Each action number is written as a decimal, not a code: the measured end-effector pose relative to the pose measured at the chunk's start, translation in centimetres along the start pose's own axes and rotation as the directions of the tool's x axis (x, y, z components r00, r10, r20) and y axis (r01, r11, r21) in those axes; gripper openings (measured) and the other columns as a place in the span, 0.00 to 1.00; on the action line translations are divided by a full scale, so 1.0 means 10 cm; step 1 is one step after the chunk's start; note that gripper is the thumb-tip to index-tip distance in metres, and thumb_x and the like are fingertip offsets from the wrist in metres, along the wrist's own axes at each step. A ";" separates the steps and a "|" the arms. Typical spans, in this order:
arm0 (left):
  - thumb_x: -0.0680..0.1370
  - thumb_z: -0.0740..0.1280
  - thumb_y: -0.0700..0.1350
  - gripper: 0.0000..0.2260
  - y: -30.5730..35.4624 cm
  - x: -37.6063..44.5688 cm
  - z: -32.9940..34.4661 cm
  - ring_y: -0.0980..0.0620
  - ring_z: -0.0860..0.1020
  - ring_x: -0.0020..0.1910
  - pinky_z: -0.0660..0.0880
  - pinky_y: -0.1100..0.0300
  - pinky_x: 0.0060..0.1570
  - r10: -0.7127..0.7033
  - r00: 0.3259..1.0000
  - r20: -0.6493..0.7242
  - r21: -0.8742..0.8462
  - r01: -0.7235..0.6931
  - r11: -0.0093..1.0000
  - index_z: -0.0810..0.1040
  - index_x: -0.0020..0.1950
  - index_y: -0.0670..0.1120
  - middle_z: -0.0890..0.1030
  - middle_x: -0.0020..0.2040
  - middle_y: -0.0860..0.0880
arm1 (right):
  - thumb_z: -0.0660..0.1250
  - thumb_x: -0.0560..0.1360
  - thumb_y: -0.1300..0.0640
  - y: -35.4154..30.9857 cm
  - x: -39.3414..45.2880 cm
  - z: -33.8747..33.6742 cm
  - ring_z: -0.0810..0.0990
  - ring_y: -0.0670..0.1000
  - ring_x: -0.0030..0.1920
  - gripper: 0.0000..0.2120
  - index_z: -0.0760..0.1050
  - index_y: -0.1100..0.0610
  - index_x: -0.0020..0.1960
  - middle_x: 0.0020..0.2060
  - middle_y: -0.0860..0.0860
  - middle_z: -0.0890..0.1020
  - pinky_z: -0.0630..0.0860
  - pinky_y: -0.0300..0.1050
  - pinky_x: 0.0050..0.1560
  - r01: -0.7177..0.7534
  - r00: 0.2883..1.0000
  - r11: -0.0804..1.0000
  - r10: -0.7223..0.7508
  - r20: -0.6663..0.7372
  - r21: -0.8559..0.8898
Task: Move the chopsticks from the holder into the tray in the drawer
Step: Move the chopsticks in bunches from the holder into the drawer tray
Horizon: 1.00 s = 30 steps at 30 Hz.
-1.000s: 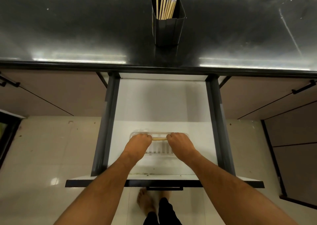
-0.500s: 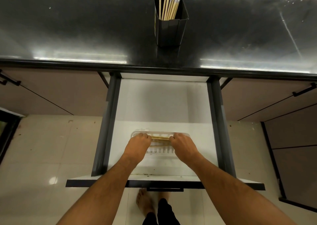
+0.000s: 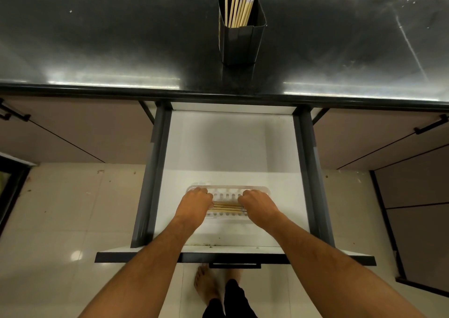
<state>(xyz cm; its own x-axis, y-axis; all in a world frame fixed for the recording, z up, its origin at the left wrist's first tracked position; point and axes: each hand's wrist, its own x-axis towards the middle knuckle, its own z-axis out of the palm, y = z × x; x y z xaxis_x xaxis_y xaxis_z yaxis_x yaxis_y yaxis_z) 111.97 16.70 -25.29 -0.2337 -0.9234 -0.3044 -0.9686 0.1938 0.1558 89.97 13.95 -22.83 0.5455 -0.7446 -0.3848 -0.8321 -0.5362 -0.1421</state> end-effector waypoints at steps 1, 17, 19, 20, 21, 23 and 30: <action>0.81 0.67 0.48 0.11 0.00 0.00 -0.01 0.50 0.80 0.54 0.77 0.59 0.57 0.006 1.000 0.006 0.007 -0.006 1.000 0.82 0.62 0.50 0.83 0.57 0.49 | 0.65 0.74 0.70 0.00 0.00 0.00 0.81 0.56 0.44 0.10 0.80 0.59 0.50 0.44 0.55 0.82 0.74 0.47 0.40 0.000 1.000 1.000 0.000 0.018 -0.003; 0.83 0.64 0.49 0.10 0.02 -0.07 0.00 0.50 0.83 0.48 0.80 0.57 0.52 0.008 1.000 0.026 -0.009 -0.008 1.000 0.83 0.58 0.49 0.85 0.53 0.50 | 0.65 0.73 0.70 0.03 0.00 0.05 0.81 0.55 0.47 0.14 0.82 0.56 0.52 0.46 0.53 0.83 0.79 0.48 0.46 0.024 0.999 0.997 -0.027 0.035 0.073; 0.82 0.65 0.49 0.09 0.02 -0.07 -0.01 0.51 0.83 0.47 0.80 0.58 0.51 0.010 1.000 0.020 -0.009 -0.009 1.000 0.83 0.58 0.49 0.85 0.53 0.50 | 0.65 0.73 0.69 0.02 -0.01 0.04 0.81 0.54 0.47 0.13 0.82 0.56 0.51 0.46 0.53 0.83 0.78 0.47 0.46 0.024 0.999 0.997 -0.026 0.027 0.077; 0.82 0.66 0.49 0.09 0.02 -0.07 -0.02 0.51 0.83 0.47 0.79 0.58 0.51 0.010 1.000 0.016 -0.007 -0.010 1.000 0.83 0.58 0.49 0.85 0.52 0.50 | 0.65 0.73 0.69 0.01 -0.02 0.03 0.81 0.55 0.47 0.13 0.82 0.57 0.51 0.46 0.53 0.82 0.78 0.47 0.45 0.023 0.999 0.997 -0.025 0.022 0.077; 0.82 0.66 0.49 0.09 0.03 -0.07 -0.03 0.51 0.83 0.47 0.79 0.59 0.51 0.013 1.000 0.011 -0.006 -0.013 1.000 0.83 0.58 0.49 0.85 0.53 0.50 | 0.65 0.72 0.69 0.00 -0.02 0.01 0.81 0.55 0.47 0.12 0.81 0.57 0.51 0.46 0.53 0.82 0.77 0.47 0.44 0.021 1.000 0.997 -0.022 0.011 0.078; 0.82 0.65 0.49 0.10 0.04 -0.08 -0.06 0.51 0.82 0.48 0.78 0.58 0.52 0.029 1.000 -0.007 -0.005 -0.029 1.000 0.82 0.59 0.49 0.84 0.53 0.50 | 0.65 0.72 0.69 -0.02 -0.03 -0.02 0.80 0.55 0.47 0.11 0.80 0.58 0.50 0.45 0.54 0.82 0.74 0.46 0.42 0.026 0.999 0.996 -0.023 -0.038 0.086; 0.77 0.68 0.40 0.04 0.13 -0.16 -0.38 0.51 0.78 0.40 0.78 0.58 0.46 0.118 0.980 -0.159 -0.028 -0.124 0.992 0.82 0.49 0.46 0.83 0.43 0.50 | 0.64 0.80 0.59 -0.05 -0.15 -0.26 0.79 0.54 0.45 0.06 0.79 0.58 0.50 0.45 0.53 0.82 0.78 0.47 0.41 0.068 0.974 0.997 -0.061 -0.216 0.026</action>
<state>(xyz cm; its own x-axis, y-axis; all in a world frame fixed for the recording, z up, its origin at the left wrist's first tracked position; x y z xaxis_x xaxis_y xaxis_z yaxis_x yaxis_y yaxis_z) 111.39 17.18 -20.99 -0.3298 -0.9350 -0.1304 -0.9294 0.2973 0.2185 89.84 14.29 -19.86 0.6037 -0.7791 -0.1690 -0.7955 -0.5750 -0.1911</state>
